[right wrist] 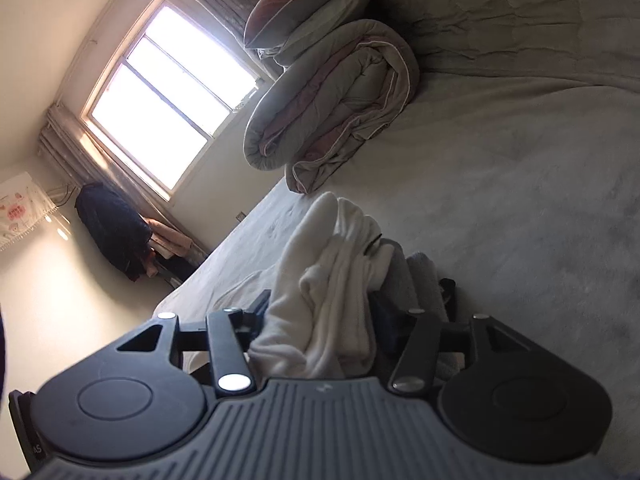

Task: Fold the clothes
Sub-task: 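Carry the sweatshirt with both grippers onto the stack of folded clothes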

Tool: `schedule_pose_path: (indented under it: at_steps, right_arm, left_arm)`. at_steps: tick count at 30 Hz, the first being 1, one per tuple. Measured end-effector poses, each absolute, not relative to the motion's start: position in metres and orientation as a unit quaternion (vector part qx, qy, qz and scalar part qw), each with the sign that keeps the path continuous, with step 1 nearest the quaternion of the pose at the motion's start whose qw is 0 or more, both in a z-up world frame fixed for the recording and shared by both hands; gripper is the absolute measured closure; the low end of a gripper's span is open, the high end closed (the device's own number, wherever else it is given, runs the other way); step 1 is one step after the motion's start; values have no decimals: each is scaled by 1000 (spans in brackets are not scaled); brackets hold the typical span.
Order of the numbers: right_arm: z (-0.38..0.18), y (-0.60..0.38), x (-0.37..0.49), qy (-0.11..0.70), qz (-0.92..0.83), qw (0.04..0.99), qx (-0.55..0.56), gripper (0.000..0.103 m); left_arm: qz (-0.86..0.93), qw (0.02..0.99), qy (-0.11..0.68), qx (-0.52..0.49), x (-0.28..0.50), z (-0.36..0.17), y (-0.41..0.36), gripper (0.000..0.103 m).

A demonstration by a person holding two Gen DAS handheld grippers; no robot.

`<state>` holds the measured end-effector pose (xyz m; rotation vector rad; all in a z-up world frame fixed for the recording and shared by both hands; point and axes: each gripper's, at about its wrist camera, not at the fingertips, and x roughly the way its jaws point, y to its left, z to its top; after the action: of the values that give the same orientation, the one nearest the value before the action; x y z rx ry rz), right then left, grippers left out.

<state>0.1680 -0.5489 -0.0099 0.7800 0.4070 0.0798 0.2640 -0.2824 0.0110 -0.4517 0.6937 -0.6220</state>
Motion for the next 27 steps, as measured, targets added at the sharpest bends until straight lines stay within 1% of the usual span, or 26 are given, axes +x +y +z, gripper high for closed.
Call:
schedule_pose_path:
  at_steps: [2,6,7,9,10,12,15,18,20,23,24,26,27]
  right_arm:
    - [2,-547,166,197,34,914,353,45]
    - [30,-542,161,166,7,943,290,45]
    - [38,-538,160,158,2,950,271,47]
    - [48,-527,162,147,3,963,227,67]
    - [52,-521,164,141,4,968,205,70]
    - [55,-508,170,145,7,975,166,80]
    - [42,-497,179,168,-3,976,138,84]
    - [24,-497,186,195,-29,972,130,91]
    - [17,-499,188,210,-39,968,132,91]
    - [25,-497,185,216,-39,966,135,90]
    - [30,-496,182,214,-37,967,136,87]
    - [42,-492,175,209,-34,968,135,84]
    - [46,-490,171,208,-34,968,133,79]
  left_arm:
    - [-289,879,319,-204,262,20,-278,52]
    - [-266,910,259,-182,254,39,-275,54]
    - [-265,915,248,-177,254,44,-276,54]
    - [-271,918,233,-171,254,52,-280,58]
    - [-279,918,229,-168,253,54,-283,59]
    - [-297,914,226,-161,252,54,-290,62]
    - [-315,908,238,-141,249,43,-299,64]
    - [-321,904,258,-111,245,25,-308,64]
    - [-322,906,257,-98,242,21,-311,65]
    - [-320,906,263,-87,236,29,-313,64]
    - [-321,904,267,-89,234,34,-312,63]
    - [-322,903,268,-95,229,43,-309,62]
    - [-321,903,268,-97,225,48,-307,60]
